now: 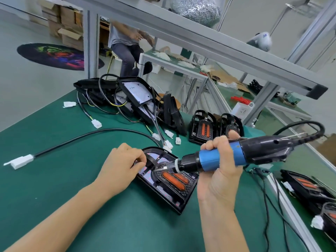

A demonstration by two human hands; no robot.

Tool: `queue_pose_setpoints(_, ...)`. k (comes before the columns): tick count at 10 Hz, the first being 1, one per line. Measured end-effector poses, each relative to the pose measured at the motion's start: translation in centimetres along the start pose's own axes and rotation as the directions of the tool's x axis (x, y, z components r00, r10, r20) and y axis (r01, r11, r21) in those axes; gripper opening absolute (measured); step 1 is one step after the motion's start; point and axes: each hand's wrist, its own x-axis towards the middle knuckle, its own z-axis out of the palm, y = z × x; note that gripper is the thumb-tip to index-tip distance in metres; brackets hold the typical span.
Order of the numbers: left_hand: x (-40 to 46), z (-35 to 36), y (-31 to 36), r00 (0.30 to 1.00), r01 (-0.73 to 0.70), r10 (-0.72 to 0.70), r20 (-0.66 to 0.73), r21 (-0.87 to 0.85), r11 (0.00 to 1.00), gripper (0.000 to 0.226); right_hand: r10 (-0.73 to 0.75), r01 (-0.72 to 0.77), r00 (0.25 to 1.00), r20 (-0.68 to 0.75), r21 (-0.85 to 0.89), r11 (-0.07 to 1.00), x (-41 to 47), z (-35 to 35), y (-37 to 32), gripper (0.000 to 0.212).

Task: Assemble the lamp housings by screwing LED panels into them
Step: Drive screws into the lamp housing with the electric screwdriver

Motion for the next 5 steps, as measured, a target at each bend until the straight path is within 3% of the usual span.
queue_pose_setpoints(1, -0.1, -0.2, -0.3, 1.000, -0.016, 0.015, 0.019, 0.022, 1.000, 0.008, 0.031, -0.031, 0.999, 0.015, -0.012, 0.999, -0.5, 0.9, 0.8, 0.014)
queue_pose_setpoints(2, -0.1, -0.2, -0.5, 1.000, -0.028, 0.027, 0.015, 0.083, 0.996, 0.006, -0.241, 0.221, 0.962, 0.130, 0.149, 0.964, -1.4, 1.4, 2.4, 0.024)
queue_pose_setpoints(3, -0.1, -0.2, -0.6, 1.000, -0.017, 0.017, -0.003, 0.116, 0.993, 0.007, -0.374, 0.359, 0.920, 0.114, 0.130, 0.924, -2.0, 1.4, 3.1, 0.032)
queue_pose_setpoints(5, 0.1, 0.1, -0.4, 0.999, 0.031, -0.027, -0.044, 0.097, 0.995, 0.009, -0.369, 0.367, 0.926, 0.076, 0.045, 0.929, -1.2, 1.8, 3.9, 0.030)
